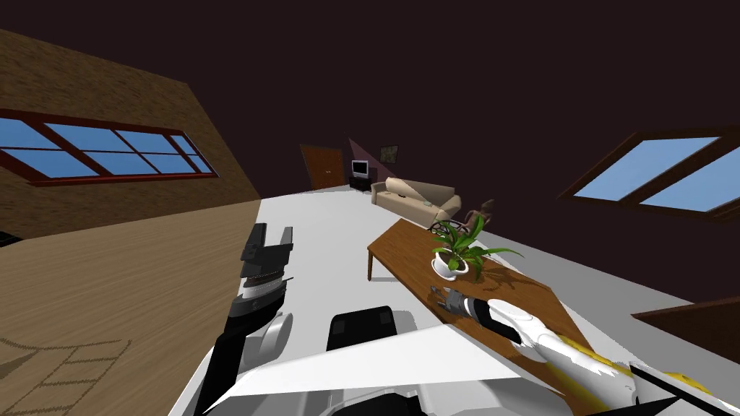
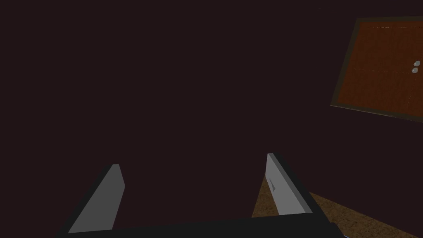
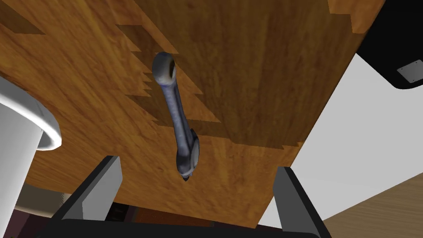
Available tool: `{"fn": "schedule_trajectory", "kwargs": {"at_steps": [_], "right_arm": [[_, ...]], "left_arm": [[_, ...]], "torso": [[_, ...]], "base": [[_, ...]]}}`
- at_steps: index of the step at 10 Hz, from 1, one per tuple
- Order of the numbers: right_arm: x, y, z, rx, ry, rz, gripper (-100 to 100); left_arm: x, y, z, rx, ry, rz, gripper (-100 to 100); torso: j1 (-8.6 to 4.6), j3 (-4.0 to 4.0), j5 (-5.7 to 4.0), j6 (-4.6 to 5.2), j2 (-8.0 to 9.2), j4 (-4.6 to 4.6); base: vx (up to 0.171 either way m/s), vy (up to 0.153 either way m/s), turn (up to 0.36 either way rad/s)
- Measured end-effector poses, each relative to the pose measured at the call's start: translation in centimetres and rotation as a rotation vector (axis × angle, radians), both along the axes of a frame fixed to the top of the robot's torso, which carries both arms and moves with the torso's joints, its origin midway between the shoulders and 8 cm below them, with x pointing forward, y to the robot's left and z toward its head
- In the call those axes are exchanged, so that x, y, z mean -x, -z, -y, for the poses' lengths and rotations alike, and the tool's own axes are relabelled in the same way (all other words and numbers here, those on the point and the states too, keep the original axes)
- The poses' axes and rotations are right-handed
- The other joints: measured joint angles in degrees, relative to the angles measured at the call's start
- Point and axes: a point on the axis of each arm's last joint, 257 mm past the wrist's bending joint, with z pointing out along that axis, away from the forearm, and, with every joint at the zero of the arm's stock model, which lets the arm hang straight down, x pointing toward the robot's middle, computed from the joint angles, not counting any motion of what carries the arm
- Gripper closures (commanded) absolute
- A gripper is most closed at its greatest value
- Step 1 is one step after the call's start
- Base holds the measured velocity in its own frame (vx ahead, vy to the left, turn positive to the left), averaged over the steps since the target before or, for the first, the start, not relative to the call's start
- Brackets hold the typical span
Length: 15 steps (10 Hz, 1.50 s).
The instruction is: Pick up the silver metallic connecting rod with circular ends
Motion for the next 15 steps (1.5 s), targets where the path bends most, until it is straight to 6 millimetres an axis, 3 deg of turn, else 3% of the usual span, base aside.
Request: {"fn": "schedule_trajectory", "kwargs": {"at_steps": [3,6,7,8,12,13,15], "right_arm": [[1.3,0.8,1.5,0.035,-0.011,-0.034,-100],[4.2,1.5,4.8,0.109,-0.038,-0.110,-100],[4.3,1.5,4.8,0.112,-0.041,-0.112,0],[4.3,1.5,4.8,0.111,-0.041,-0.112,-100],[4.2,3.4,4.4,0.102,0.057,-0.117,-100],[4.2,3.5,4.4,0.103,0.064,-0.117,100],[4.2,3.5,4.3,0.101,0.063,-0.117,100]], "left_arm": [[0.0,0.0,0.0,0.000,0.000,0.000,0],[0.0,0.0,0.0,0.000,0.000,0.000,0],[0.0,0.0,0.0,0.000,0.000,0.000,0],[0.0,0.0,0.0,0.000,0.000,0.000,0],[0.0,0.0,0.0,0.000,0.000,0.000,0],[0.0,0.0,0.0,0.000,0.000,0.000,0],[0.0,0.0,0.0,0.000,0.000,0.000,0]], "torso": [[-0.07,0.05,-0.01,0.00,0.09,0.02],[0.03,-0.03,0.01,-0.03,-0.06,-0.01],[-0.05,0.02,0.00,0.02,0.04,0.01],[-0.11,0.07,-0.02,0.02,0.12,0.03],[-0.41,0.39,-0.09,-0.02,0.67,0.15],[-0.33,0.29,-0.07,0.07,0.47,0.11],[-0.24,0.13,-0.04,0.04,0.21,0.06]], "base": [[0.020,0.027,0.104],[0.045,0.040,0.154],[0.005,0.004,-0.007],[-0.063,-0.015,0.245],[-0.114,-0.057,0.262],[-0.011,-0.006,-0.015],[-0.003,0.000,0.001]]}}
